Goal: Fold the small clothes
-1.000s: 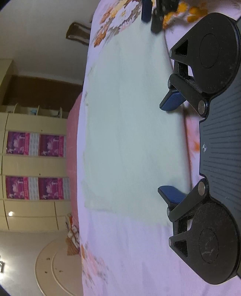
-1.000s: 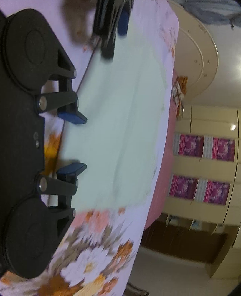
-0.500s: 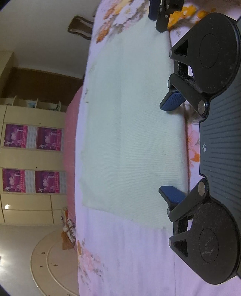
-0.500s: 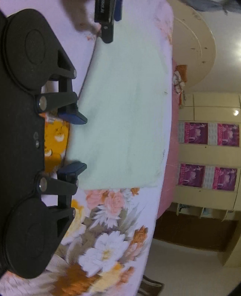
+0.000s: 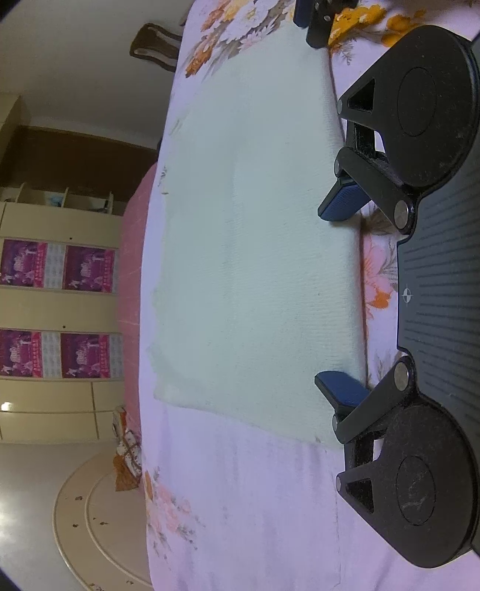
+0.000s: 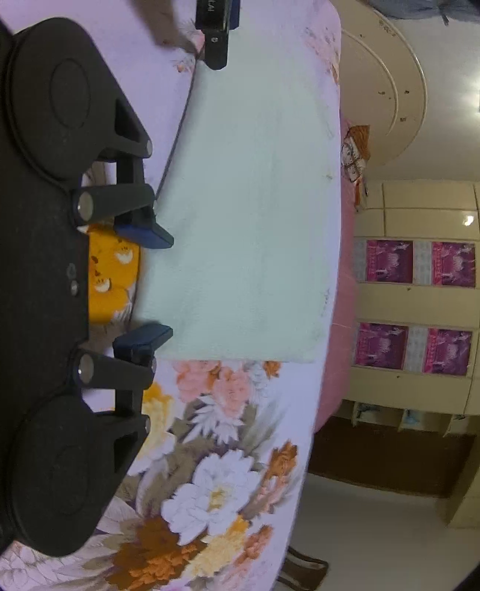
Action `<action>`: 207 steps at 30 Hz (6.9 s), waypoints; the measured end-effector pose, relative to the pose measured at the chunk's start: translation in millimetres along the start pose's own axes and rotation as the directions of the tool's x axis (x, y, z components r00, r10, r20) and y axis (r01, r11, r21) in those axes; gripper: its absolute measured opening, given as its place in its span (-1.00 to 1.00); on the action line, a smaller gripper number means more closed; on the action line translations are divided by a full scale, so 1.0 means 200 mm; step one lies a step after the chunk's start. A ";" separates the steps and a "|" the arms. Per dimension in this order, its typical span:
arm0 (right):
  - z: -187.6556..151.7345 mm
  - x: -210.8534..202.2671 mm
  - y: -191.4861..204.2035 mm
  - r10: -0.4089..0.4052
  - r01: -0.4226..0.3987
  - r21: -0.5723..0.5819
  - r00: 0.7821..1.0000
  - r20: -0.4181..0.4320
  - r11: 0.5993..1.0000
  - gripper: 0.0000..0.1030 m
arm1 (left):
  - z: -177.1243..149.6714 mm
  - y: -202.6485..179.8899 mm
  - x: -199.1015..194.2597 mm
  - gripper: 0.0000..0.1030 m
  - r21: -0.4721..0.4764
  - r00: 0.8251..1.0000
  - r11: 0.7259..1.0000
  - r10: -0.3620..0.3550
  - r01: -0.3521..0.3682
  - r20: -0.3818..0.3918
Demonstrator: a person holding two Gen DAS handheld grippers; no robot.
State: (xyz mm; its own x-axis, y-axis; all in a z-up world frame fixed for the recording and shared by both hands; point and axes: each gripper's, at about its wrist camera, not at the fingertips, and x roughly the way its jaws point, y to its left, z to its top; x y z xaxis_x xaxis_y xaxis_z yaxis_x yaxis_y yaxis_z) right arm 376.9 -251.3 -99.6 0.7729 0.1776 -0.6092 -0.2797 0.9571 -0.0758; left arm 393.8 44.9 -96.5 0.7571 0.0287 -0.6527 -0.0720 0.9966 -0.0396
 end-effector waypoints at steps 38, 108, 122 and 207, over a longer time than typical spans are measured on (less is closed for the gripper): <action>0.37 0.25 0.16 0.278 -0.288 0.167 0.957 0.076 0.943 -0.87 | -0.02 0.50 0.31 -0.04 -0.794 0.953 0.528 -0.129 0.300 0.274; 0.27 0.38 -0.33 0.363 -0.377 0.516 0.922 0.132 0.769 -0.35 | 0.43 -0.04 0.42 0.54 -0.246 0.960 0.930 -0.279 0.273 0.012; 0.39 0.33 -0.17 0.324 -0.324 0.308 0.945 0.050 0.895 -0.74 | 0.47 -0.08 0.45 0.54 -0.258 0.951 0.916 -0.305 0.306 0.046; 0.63 0.43 -0.33 0.108 -0.114 0.056 0.988 0.111 0.992 -0.63 | 0.74 -0.37 0.57 0.57 -0.001 0.955 0.956 -0.293 0.294 0.042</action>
State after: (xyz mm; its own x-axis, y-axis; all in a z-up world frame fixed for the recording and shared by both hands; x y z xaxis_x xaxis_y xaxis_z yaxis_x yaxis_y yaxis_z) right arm 533.7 -270.0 -47.0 0.7968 0.3039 -0.5223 -0.3337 0.9419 0.0388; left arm 580.7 -13.3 -56.5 0.7713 -0.2618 -0.5802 0.1528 0.9610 -0.2306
